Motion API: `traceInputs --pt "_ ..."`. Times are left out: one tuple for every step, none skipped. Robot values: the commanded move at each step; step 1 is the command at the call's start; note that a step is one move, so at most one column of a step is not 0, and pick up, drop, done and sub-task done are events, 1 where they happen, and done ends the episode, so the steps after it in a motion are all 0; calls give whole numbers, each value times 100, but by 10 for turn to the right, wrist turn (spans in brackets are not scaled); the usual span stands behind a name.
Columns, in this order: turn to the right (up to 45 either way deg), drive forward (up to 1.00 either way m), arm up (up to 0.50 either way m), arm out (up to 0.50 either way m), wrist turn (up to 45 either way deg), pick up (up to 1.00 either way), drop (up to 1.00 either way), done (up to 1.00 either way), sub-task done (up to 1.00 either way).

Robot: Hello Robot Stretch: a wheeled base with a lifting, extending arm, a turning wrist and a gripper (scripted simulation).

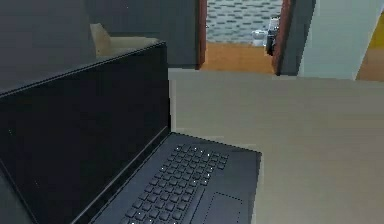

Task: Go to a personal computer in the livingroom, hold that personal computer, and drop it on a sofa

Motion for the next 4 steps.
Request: traceInputs --pt "30 0 0 0 0 0 0 0 0" --pt "0 100 0 0 0 0 0 0 0" --pt "0 40 0 0 0 0 0 0 0" --pt "-270 0 0 0 0 0 0 0 0"
